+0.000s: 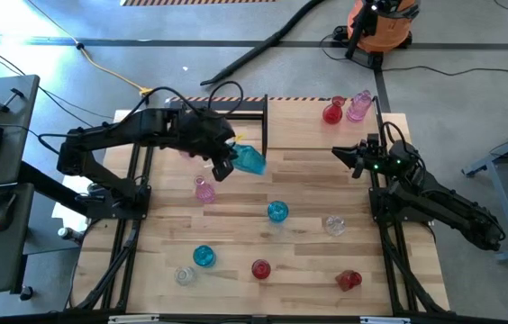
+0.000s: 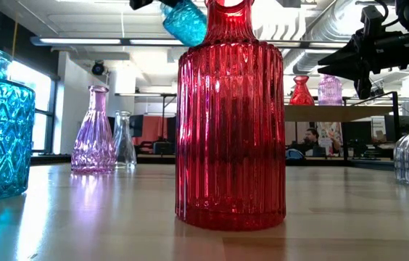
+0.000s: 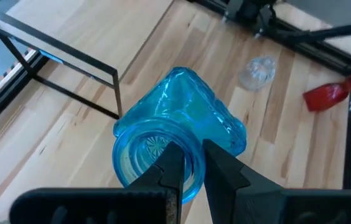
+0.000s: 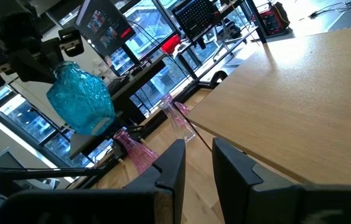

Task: Sort vases onto shelf
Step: Put the top left blue vase on the shelf

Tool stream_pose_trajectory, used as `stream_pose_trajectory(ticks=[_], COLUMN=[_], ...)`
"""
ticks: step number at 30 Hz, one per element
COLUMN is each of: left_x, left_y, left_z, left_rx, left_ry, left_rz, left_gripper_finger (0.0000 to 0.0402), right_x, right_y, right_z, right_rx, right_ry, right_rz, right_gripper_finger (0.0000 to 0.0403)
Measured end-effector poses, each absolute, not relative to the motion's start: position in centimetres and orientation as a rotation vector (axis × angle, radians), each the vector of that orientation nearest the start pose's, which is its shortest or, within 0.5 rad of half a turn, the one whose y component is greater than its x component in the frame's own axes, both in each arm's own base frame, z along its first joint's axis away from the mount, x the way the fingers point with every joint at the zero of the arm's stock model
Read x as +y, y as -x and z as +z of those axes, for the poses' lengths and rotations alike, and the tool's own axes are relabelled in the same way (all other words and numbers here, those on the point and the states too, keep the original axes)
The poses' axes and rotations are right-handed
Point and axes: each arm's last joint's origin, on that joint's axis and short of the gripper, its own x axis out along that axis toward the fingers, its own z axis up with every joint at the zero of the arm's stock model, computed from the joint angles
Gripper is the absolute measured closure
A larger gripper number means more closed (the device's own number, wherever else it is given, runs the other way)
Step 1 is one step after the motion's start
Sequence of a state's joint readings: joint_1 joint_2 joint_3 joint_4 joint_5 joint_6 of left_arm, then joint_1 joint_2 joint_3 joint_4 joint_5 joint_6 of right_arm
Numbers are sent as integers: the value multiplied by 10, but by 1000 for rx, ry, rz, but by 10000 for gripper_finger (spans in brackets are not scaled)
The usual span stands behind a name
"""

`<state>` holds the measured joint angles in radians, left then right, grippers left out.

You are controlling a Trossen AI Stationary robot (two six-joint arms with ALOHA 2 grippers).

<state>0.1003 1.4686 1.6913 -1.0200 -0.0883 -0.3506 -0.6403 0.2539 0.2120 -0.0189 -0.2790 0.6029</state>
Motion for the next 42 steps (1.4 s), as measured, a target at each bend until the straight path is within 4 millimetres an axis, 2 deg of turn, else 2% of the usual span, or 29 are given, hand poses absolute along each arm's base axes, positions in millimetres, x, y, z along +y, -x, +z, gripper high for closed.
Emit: stream_pose_trajectory(ticks=[12,15,19,27,31,36,42], left_x=[32,31,31,31,31,31,31], left_y=[-288,-288,-288,-288,-288,-288,-288], left_z=[413,413,413,413,413,413,413], left_rx=[708,710,707,701,700,697,695], left_ry=[359,351,373,375,380,401,416], left_rz=[318,313,321,322,323,331,337], left_gripper_finger=[373,371,372,371,372,371,371], right_x=[-57,-57,-56,-53,-49,-45,-45], right_y=[-91,-91,-91,-92,-92,-92,-92], right_z=[214,214,214,214,214,214,214], right_rx=[-65,-58,-47,-12,27,73,77], right_ry=[-697,-703,-701,-703,-708,-711,-713], right_rz=[-351,-329,-298,-195,-76,63,74], right_gripper_finger=[340,328,283,137,81,52,50])
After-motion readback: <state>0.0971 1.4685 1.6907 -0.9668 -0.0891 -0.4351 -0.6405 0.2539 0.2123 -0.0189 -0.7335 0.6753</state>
